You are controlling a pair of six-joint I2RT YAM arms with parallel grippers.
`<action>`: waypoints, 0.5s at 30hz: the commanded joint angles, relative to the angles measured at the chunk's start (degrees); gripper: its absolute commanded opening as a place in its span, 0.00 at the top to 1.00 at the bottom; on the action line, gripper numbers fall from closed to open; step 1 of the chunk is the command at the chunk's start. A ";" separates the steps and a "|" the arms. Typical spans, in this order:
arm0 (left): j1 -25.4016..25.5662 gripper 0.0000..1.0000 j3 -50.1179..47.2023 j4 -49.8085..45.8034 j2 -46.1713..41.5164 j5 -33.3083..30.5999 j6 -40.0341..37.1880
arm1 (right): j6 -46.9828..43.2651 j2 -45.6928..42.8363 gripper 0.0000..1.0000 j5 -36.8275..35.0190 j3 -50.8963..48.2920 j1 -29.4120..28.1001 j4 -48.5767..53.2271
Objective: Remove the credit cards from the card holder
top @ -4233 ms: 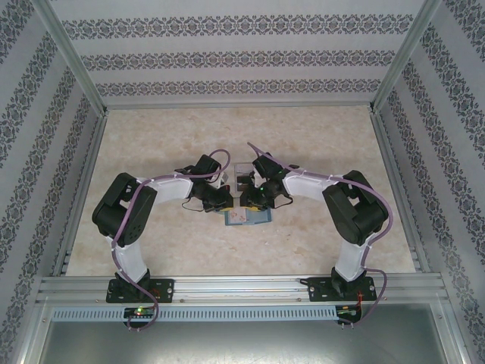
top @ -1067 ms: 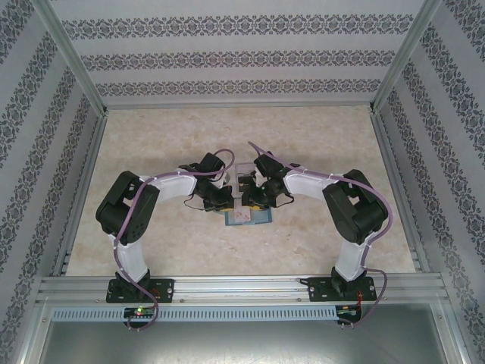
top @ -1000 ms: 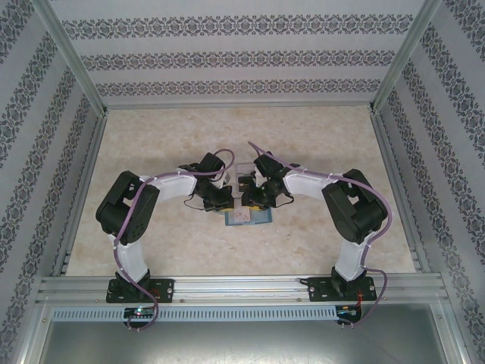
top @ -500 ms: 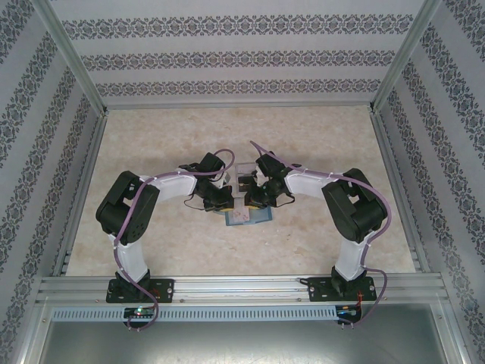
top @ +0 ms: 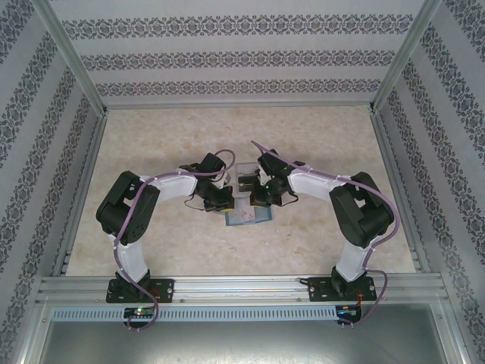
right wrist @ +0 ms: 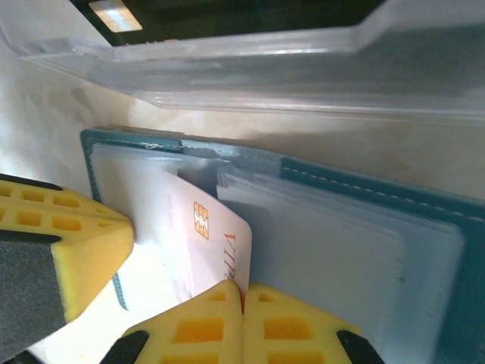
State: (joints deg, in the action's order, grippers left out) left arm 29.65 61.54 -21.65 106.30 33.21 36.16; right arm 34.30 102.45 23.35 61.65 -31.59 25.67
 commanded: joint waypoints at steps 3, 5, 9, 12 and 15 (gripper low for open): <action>0.99 1.00 -0.50 -3.49 1.96 -1.84 -1.09 | -3.53 -1.28 0.93 -7.83 1.78 0.59 8.44; 0.99 1.00 -0.52 -3.49 1.98 -1.85 -1.09 | -3.85 -1.29 0.93 -8.71 2.29 0.40 9.28; 1.02 1.00 -0.38 -3.49 1.96 -1.79 -1.14 | -4.15 -1.27 0.93 -9.87 2.92 0.06 10.20; 0.97 1.00 -0.32 -3.66 1.83 -1.85 -1.24 | -4.16 -1.20 0.94 -10.27 3.43 -0.30 10.60; 0.99 1.00 -0.30 -3.83 1.79 -1.89 -1.27 | -4.32 -1.12 0.94 -10.77 4.07 -0.65 11.17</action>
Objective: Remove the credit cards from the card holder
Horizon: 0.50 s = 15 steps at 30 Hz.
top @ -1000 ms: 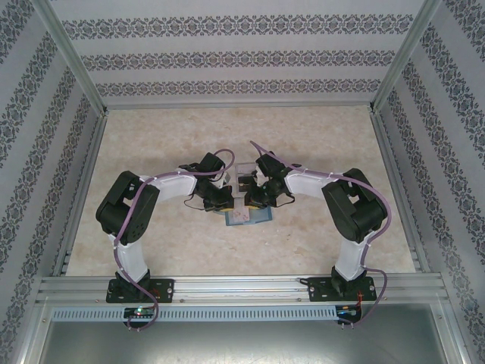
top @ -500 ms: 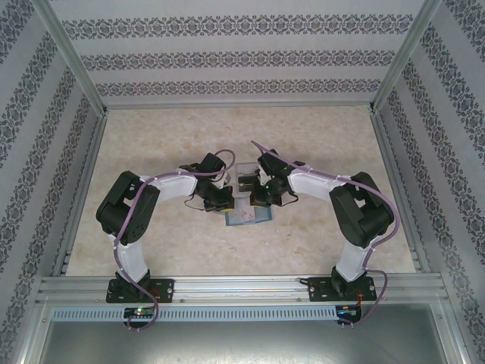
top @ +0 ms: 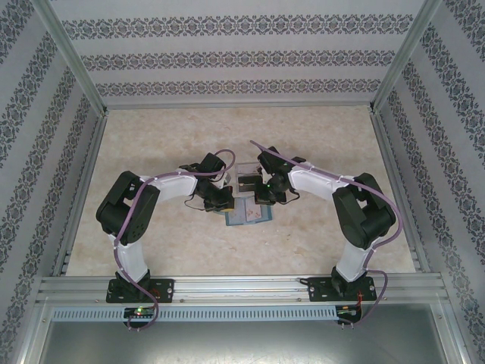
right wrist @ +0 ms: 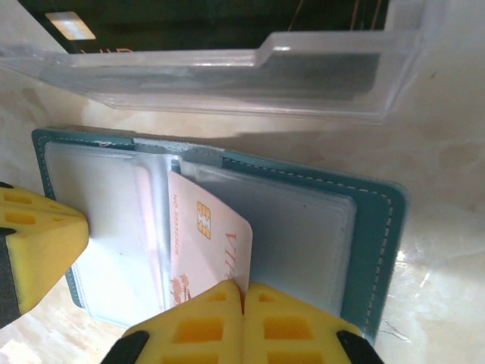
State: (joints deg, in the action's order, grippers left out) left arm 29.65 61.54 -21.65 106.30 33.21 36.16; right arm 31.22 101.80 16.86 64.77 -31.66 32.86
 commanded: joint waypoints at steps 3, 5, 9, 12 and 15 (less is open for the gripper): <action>0.96 1.00 -0.27 -3.93 1.74 -1.84 -1.27 | -1.53 -0.28 0.94 -4.78 1.65 -0.86 4.62; 0.96 1.00 -0.18 -4.01 1.73 -1.84 -1.39 | -1.81 -0.11 0.94 -5.07 2.04 -1.02 5.14; 0.97 1.00 -0.02 -4.19 1.80 -1.98 -1.48 | -2.04 0.06 0.94 -5.44 2.70 -1.29 5.80; 0.95 1.00 0.01 -4.17 1.81 -1.85 -1.41 | -1.74 0.31 0.93 -4.65 2.82 -1.61 5.47; 1.01 1.00 0.03 -4.18 1.80 -1.84 -1.43 | -1.21 0.74 0.91 -3.24 2.75 -1.82 4.48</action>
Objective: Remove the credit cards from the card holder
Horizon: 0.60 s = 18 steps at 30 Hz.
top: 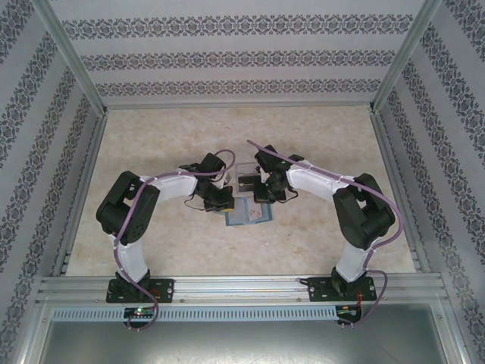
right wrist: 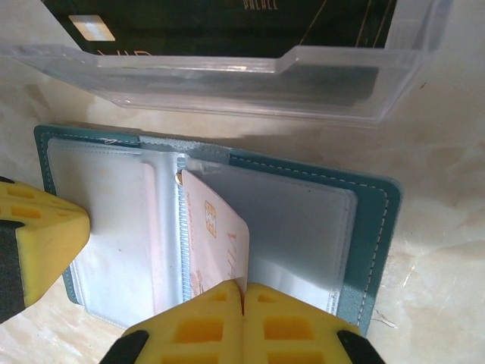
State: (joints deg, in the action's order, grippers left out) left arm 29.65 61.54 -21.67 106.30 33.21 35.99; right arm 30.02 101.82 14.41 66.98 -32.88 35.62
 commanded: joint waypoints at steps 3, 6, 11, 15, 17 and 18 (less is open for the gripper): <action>0.97 1.00 0.13 -4.25 1.81 -1.87 -1.24 | 0.99 0.92 0.87 1.36 0.24 -0.78 0.37; 0.95 1.00 0.11 -4.34 1.78 -1.88 -1.27 | 2.04 0.83 0.80 3.24 -0.08 -1.02 -0.84; 0.98 1.00 0.20 -4.26 1.83 -1.87 -1.23 | 3.13 0.14 0.77 5.20 -0.23 -1.54 -1.84; 1.04 1.00 0.35 -4.16 2.00 -1.80 -1.26 | 4.01 -0.47 0.77 6.66 -0.53 -1.74 -2.59; 1.03 1.00 0.27 -4.17 2.07 -1.83 -1.18 | 4.17 -0.59 0.77 6.85 -0.58 -1.77 -2.62; 1.03 1.00 0.29 -4.08 2.10 -1.81 -1.18 | 4.28 -0.64 0.78 6.81 -0.57 -1.91 -2.48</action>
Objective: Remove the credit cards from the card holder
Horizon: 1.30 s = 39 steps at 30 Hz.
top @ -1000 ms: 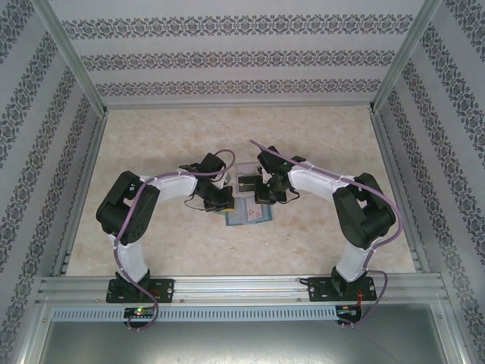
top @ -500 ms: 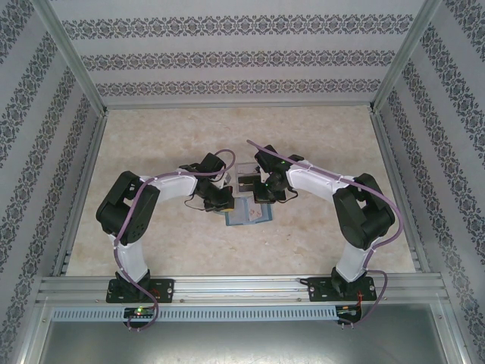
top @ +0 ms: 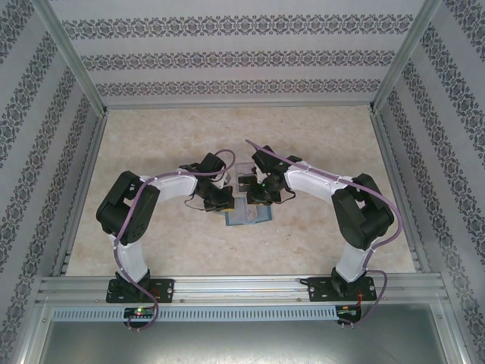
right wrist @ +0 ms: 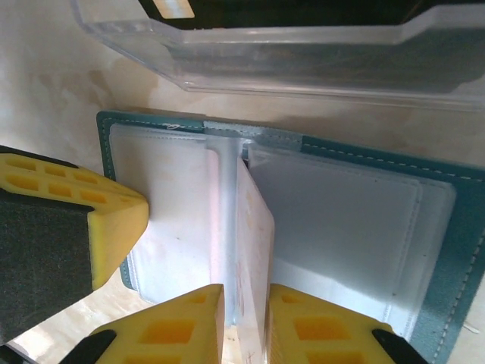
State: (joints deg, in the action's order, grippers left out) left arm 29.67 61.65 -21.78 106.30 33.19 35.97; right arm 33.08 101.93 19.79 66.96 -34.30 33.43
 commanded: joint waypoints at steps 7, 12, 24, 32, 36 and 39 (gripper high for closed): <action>1.06 1.00 0.03 -3.73 2.32 -1.70 -1.25 | 1.72 -1.63 0.78 1.39 -1.02 -0.69 0.36; 1.08 1.00 -0.04 -3.44 2.33 -1.48 -1.24 | 1.63 -2.00 0.79 0.71 -0.91 -0.85 1.28; 1.07 1.00 0.00 -3.41 1.77 -1.37 -1.27 | 1.41 -2.15 0.88 0.06 -0.47 -0.85 2.03; 1.03 1.00 0.95 -4.28 -0.61 -1.47 -1.38 | 0.91 -2.61 0.89 -0.37 0.32 -0.85 2.68; 1.00 1.00 2.01 -5.44 -2.65 -2.23 -1.44 | 0.47 -3.36 0.90 -0.88 0.64 -0.81 3.07; 1.01 1.00 2.77 -5.79 -3.62 -2.33 -1.43 | -0.76 -3.73 0.92 -0.75 0.77 -0.83 3.01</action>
State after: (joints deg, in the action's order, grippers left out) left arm 30.02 62.35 -24.47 105.12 32.18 35.90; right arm 34.02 100.42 20.16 66.61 -34.39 35.20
